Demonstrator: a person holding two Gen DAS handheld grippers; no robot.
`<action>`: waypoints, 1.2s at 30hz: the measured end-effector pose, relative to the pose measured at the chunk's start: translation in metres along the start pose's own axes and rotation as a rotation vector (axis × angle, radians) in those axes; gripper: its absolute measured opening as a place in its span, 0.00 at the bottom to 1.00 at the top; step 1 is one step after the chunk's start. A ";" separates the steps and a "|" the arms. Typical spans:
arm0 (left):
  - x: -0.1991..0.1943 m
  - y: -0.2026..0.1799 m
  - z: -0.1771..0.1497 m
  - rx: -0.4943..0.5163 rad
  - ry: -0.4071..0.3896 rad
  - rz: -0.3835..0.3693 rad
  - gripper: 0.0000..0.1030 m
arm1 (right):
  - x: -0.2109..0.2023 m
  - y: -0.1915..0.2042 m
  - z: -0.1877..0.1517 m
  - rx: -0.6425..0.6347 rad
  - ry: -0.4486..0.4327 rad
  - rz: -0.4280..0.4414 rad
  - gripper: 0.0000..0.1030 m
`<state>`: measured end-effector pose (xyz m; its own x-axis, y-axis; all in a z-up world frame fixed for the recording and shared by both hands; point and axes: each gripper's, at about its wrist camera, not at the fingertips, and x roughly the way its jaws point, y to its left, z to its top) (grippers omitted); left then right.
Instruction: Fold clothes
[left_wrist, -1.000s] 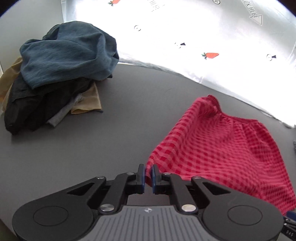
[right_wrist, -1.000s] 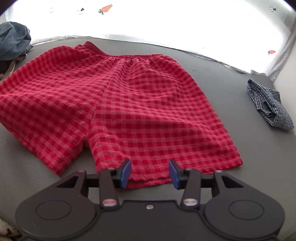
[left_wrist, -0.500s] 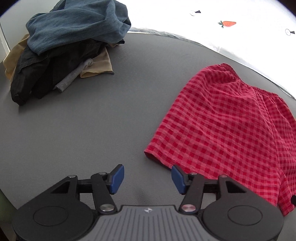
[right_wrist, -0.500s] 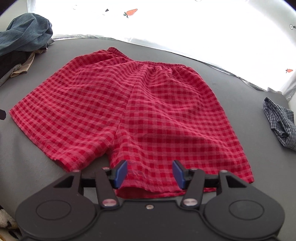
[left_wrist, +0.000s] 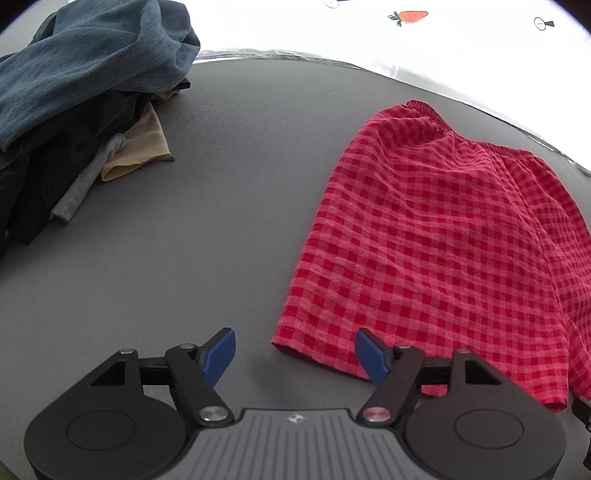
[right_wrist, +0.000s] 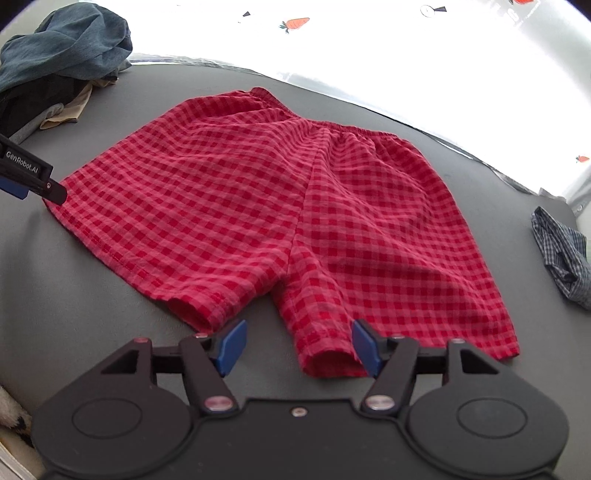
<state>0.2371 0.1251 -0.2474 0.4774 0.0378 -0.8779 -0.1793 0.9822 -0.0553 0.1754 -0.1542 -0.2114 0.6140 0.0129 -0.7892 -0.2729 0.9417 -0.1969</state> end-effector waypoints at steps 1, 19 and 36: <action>0.004 0.000 0.002 0.011 0.010 -0.012 0.69 | 0.000 0.000 -0.001 0.019 0.010 -0.008 0.63; -0.046 -0.089 0.056 0.288 -0.130 -0.278 0.03 | -0.013 -0.025 -0.021 0.182 0.028 -0.133 0.63; -0.028 -0.145 0.022 0.334 0.044 -0.464 0.69 | -0.019 -0.058 -0.025 0.194 0.002 -0.152 0.63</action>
<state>0.2688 -0.0139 -0.2047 0.4042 -0.4121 -0.8166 0.3252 0.8992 -0.2927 0.1614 -0.2174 -0.1995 0.6358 -0.1339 -0.7601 -0.0299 0.9798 -0.1976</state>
